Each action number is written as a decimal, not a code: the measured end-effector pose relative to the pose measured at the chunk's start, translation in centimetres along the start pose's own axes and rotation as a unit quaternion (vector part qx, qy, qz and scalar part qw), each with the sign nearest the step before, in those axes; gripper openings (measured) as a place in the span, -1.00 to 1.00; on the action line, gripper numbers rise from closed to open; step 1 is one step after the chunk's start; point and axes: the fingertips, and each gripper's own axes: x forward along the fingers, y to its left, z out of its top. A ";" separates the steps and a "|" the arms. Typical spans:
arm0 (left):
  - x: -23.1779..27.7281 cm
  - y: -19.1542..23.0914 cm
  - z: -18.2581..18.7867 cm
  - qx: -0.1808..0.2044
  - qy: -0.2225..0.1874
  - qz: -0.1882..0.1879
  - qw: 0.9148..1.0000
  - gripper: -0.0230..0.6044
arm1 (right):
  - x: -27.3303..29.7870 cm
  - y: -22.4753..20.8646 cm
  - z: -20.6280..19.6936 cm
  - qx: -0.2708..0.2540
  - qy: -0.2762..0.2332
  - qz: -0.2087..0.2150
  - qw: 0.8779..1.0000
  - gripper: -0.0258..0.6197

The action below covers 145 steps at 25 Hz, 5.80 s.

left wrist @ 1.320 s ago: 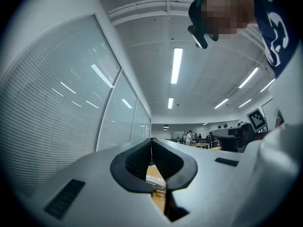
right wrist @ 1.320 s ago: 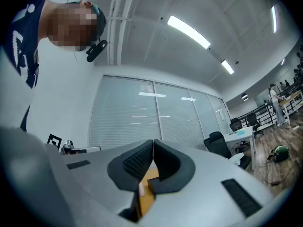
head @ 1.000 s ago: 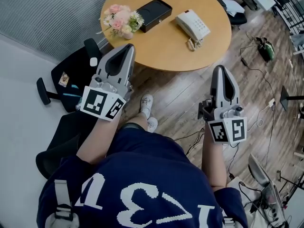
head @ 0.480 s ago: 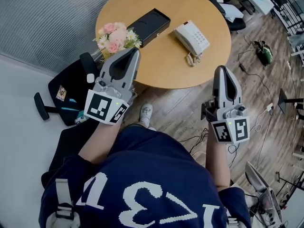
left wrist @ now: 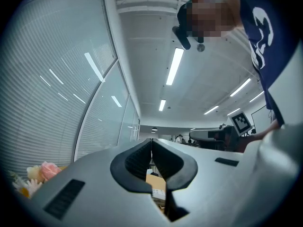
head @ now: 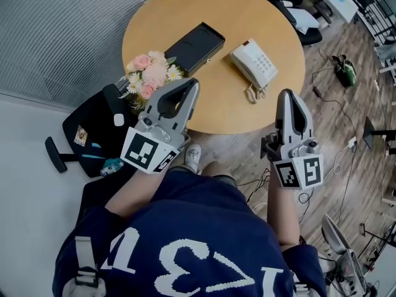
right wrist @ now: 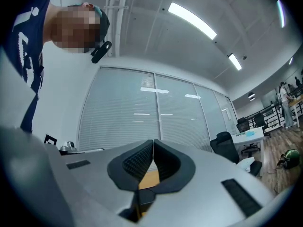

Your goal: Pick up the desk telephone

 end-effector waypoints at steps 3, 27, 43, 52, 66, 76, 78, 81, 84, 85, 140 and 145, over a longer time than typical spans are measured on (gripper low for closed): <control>0.9 0.2 -0.9 -0.006 0.010 -0.007 1.000 -0.88 | 0.3 -0.8 -0.5 0.003 0.006 -0.009 1.000 -0.83; 9.5 2.1 -4.0 -0.022 0.022 0.032 0.999 -0.88 | 9.7 -8.2 -1.7 0.027 0.010 0.055 0.998 -0.83; 16.9 3.6 -7.4 0.007 0.045 0.087 0.995 -0.88 | 13.8 -16.2 -2.6 0.048 0.017 0.094 0.994 -0.83; 18.4 5.9 -10.6 -0.046 0.079 0.087 0.992 -0.88 | 15.4 -18.4 -4.3 0.065 0.023 0.063 0.996 -0.83; 20.5 6.7 -19.4 -0.088 0.152 0.065 0.982 -0.87 | 16.8 -20.6 -12.8 0.058 0.131 0.075 0.987 -0.83; 21.6 7.0 -28.2 -0.104 0.222 0.073 0.967 -0.87 | 17.9 -25.6 -22.2 0.044 0.218 0.075 0.972 -0.64; 21.7 6.8 -29.2 -0.106 0.232 0.071 0.964 -0.76 | 18.0 -25.9 -23.8 0.037 0.223 0.078 0.971 -0.64; 21.5 6.6 -31.1 -0.120 0.254 0.070 0.957 -0.32 | 18.0 -26.4 -26.7 0.036 0.249 0.088 0.964 -0.57; 21.1 5.5 -33.9 -0.134 0.294 0.060 0.945 -0.20 | 18.2 -27.0 -29.2 0.029 0.275 0.110 0.955 -0.50; 21.0 5.0 -34.9 -0.142 0.308 0.057 0.939 -0.14 | 18.2 -27.1 -30.0 0.024 0.283 0.121 0.951 -0.50; 21.3 0.8 -39.5 -0.336 0.330 0.021 0.882 0.14 | 15.4 -27.8 -36.8 0.176 0.406 0.190 0.876 -0.19; 21.0 1.3 -38.5 -0.319 0.325 0.029 0.890 0.14 | 15.2 -27.4 -35.4 0.189 0.370 0.162 0.895 -0.27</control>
